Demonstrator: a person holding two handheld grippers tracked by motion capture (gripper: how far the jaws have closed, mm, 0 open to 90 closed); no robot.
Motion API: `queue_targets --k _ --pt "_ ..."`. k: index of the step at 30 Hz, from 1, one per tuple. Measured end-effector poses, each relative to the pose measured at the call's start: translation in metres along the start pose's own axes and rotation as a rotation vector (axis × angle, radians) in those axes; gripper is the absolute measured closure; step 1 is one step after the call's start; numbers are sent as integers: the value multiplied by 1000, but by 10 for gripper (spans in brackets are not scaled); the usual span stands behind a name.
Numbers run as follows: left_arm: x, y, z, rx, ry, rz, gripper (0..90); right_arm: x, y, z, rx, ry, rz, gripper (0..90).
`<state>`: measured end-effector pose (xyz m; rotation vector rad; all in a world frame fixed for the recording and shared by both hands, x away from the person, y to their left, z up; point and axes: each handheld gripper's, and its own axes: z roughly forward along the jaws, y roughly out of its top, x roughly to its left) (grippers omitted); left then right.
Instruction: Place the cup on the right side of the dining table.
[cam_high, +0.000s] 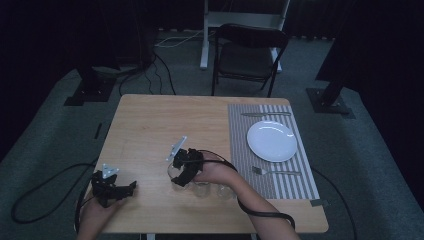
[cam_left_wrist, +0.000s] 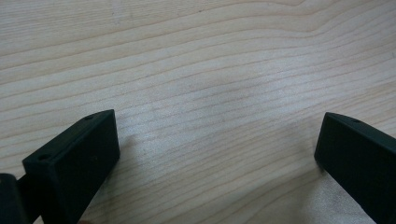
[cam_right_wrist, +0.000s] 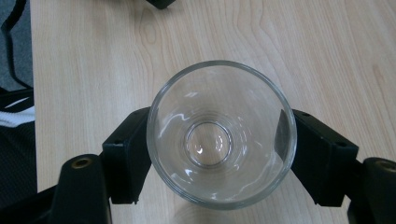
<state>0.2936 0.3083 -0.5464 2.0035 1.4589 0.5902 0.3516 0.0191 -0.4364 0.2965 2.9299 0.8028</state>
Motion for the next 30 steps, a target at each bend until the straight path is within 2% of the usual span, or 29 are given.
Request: queue_targets --k 3,5,6,11,17,25,30 --pt "0 0 0 0 0 0 3 0 -1 0 -14 -10 -7 281" --pt "0 0 0 2 0 1 3 -1 -1 -2 -20 -10 -1 281" --pt "0 0 0 0 -1 -1 3 -3 -2 -4 -41 -13 6 281" --pt "0 0 0 0 0 0 3 -8 -1 -10 -52 -28 18 282" --pt "0 0 0 -1 1 0 3 -19 -5 -13 -27 -50 48 282" --pt "0 0 0 0 0 0 3 -33 -14 -23 -26 -75 86 281" --pt "0 0 0 0 1 0 3 -42 -20 -29 -16 -113 115 282"
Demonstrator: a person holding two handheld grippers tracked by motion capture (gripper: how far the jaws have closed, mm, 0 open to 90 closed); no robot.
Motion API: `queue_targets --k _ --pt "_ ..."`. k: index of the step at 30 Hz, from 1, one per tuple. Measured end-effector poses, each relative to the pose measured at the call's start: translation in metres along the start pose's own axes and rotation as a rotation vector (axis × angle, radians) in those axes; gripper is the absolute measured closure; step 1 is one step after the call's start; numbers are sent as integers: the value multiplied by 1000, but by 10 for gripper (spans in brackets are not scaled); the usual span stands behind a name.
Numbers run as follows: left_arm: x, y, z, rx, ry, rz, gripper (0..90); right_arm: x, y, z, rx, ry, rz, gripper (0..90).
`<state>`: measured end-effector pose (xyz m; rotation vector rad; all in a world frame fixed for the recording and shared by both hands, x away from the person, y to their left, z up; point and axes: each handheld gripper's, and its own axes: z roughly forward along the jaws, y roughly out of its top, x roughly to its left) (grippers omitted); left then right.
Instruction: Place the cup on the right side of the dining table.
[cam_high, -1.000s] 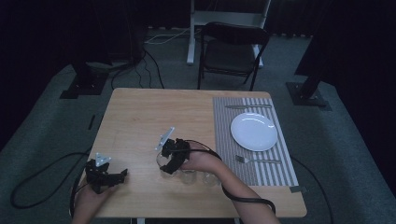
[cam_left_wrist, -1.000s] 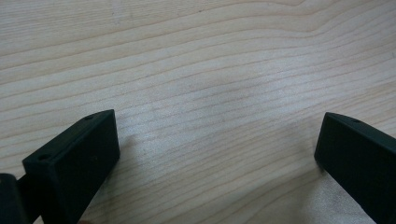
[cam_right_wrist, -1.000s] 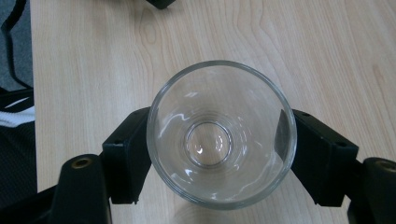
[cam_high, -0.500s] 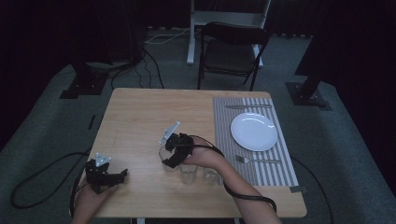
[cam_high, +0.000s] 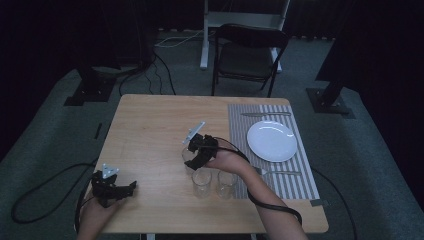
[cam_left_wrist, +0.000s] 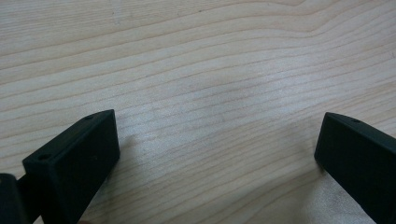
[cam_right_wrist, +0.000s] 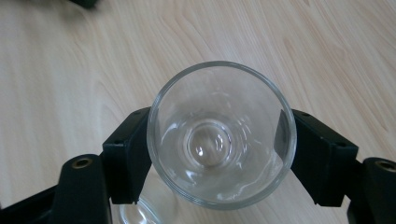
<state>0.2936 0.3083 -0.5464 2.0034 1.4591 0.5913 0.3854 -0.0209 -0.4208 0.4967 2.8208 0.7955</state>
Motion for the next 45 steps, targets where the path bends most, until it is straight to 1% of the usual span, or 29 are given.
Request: queue_targets --k 2,3,6,9,11,13,14,15,16,19,20,21,22,23,24,26,27,28,30,33,34,36,40,41,42,43,45 --pt "0 0 0 0 0 0 3 -2 -1 -1 6 -8 4 282" --pt "0 0 0 0 0 0 3 -9 -4 -3 2 -18 24 282" --pt "0 0 0 1 0 1 3 -19 -9 -7 1 -18 59 282" --pt "0 0 0 1 0 -1 3 -29 -12 -12 7 -30 81 282" --pt "0 0 0 1 -1 0 3 -35 -14 -15 2 -47 96 282" --pt "0 0 0 1 0 0 3 -38 -15 -17 7 -54 100 282" --pt "0 0 0 1 -1 0 3 -41 -17 -19 4 -65 110 282" --pt "0 0 0 1 -1 0 3 -41 -17 -19 4 -65 110 282" --pt "0 0 0 1 -1 0 3 -51 -22 -24 2 -71 138 282" --pt "0 0 0 1 0 1 3 -60 -28 -27 10 -97 160 282" --pt "0 0 0 1 0 0 3 -64 -30 -28 12 -101 168 282" --pt "0 0 0 1 0 0 4 -64 -30 -28 12 -101 168 282" --pt "0 0 0 1 0 0 3 -71 -33 -31 9 -112 190 282" --pt "0 0 0 1 0 0 3 -71 -33 -31 9 -112 190 282" --pt "0 0 0 1 0 0 3 -78 -37 -34 7 -129 207 282" --pt "0 0 0 1 0 -1 4 -86 -40 -37 1 -149 232 282" --pt "0 0 0 1 0 -1 3 -89 -41 -39 -8 -171 240 282" --pt "0 0 0 1 0 -1 4 -92 -42 -40 -6 -188 248 282" --pt "0 0 0 1 0 -1 3 -99 -45 -42 -15 -217 276 282" --pt "0 0 0 1 0 -1 3 -102 -46 -42 -9 -228 288 282" --pt "0 0 0 1 0 -1 3 -109 -48 -43 -8 -248 303 282" --pt "0 0 0 1 0 -1 3 -117 -50 -43 -7 -257 318 282" --pt "0 0 0 1 0 -1 3 -128 -53 -42 15 -283 343 282" --pt "0 0 0 1 0 -1 3 -135 -55 -41 17 -292 362 282" --pt "0 0 0 1 0 -1 3 -138 -56 -41 19 -299 374 282" --pt "0 0 0 1 0 -1 3 -138 -56 -41 19 -299 374 282" --pt "0 0 0 1 1 -1 3 -145 -57 -41 20 -310 398 282"
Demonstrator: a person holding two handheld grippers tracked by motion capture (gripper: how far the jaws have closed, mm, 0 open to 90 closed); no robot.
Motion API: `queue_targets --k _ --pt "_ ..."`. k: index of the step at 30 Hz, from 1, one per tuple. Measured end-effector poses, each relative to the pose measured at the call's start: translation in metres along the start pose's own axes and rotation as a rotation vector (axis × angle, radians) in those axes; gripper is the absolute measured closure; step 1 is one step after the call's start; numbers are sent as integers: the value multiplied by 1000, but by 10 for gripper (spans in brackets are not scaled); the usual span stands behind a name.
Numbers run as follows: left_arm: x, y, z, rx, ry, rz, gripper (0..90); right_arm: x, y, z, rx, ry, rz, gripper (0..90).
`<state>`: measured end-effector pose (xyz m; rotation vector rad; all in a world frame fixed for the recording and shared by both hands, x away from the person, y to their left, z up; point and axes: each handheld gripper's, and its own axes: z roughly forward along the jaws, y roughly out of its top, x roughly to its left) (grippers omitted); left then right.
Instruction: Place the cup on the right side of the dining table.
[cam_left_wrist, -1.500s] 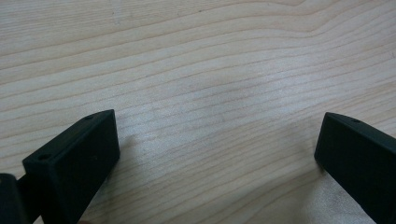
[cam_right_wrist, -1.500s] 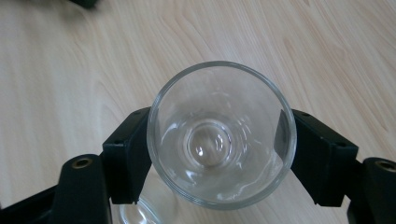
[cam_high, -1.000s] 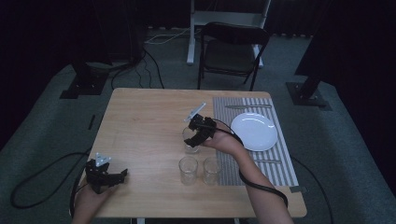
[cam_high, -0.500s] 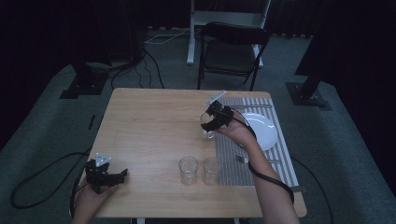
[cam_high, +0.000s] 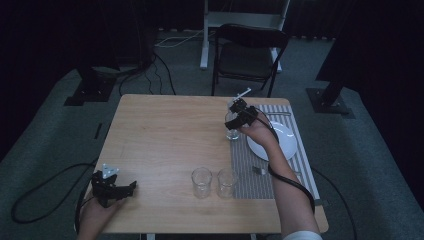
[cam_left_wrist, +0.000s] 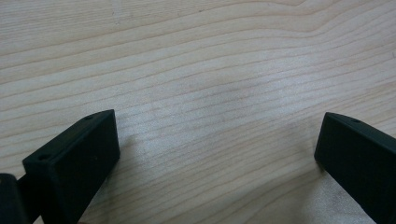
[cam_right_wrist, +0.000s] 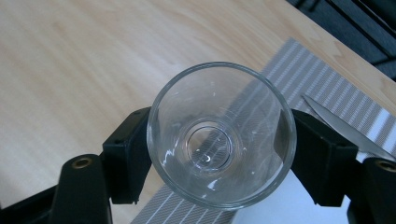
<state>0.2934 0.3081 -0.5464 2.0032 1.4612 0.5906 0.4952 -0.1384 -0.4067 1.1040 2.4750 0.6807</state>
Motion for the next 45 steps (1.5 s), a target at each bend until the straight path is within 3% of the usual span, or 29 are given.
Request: queue_targets --k 2,11,24,29,33,40,45 --pt "0 0 0 0 1 -1 3 -10 2 4 5 -6 33 282" --pt "0 0 0 0 3 -3 3 -32 9 17 22 -35 91 282" --pt "-1 0 0 0 4 -4 3 -53 11 34 42 -51 145 282" --pt "-1 0 0 1 5 -4 3 -58 9 40 50 -60 158 281" --pt "-1 0 0 0 4 -4 3 -65 2 46 45 -33 189 281" --pt "-1 0 0 0 5 -5 3 -64 -1 44 48 -32 183 275" --pt "-1 0 0 0 5 -4 3 -64 -2 42 47 -31 215 145"
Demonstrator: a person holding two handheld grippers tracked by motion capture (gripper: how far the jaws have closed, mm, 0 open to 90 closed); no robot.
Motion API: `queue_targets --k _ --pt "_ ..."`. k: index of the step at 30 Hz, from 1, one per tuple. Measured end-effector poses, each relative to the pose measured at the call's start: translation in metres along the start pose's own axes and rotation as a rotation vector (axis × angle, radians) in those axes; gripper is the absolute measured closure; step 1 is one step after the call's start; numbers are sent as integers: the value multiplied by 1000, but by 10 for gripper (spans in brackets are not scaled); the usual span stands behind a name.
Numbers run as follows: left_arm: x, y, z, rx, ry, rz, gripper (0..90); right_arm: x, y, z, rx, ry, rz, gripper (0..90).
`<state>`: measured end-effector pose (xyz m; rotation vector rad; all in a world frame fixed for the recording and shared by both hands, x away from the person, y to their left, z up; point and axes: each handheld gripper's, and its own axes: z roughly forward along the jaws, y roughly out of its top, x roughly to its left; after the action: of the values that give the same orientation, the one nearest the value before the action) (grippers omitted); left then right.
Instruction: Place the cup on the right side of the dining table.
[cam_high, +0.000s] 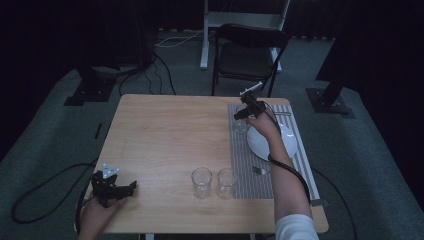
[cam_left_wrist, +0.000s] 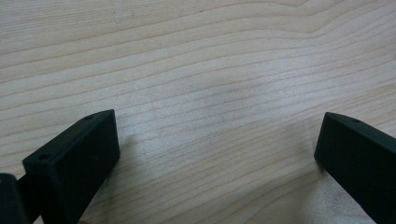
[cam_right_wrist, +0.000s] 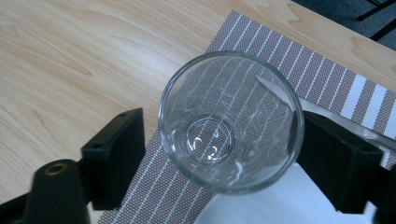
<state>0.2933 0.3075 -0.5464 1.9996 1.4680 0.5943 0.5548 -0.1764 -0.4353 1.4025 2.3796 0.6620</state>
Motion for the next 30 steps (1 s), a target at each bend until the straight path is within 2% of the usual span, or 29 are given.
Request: queue_targets --k 1,5,14,17,19,20,23,30 --pt "0 0 0 0 0 0 4 -1 0 -1 -3 6 8 120" --pt "0 0 0 0 0 0 4 -3 -1 -8 -34 16 42 120" --pt "0 0 0 0 0 0 3 0 -9 -15 -48 21 37 112" --pt "0 0 0 0 0 0 3 -1 -14 -15 -46 27 48 112" --pt "0 0 0 0 0 -1 3 -2 -18 -15 -44 11 55 112" --pt "0 0 0 0 -1 -1 3 -2 -20 -15 -45 22 56 112" --pt "0 0 0 0 -1 0 3 -2 -26 -16 -52 13 50 112" --pt "0 0 0 0 -1 0 3 -1 -46 -21 -91 8 60 112"
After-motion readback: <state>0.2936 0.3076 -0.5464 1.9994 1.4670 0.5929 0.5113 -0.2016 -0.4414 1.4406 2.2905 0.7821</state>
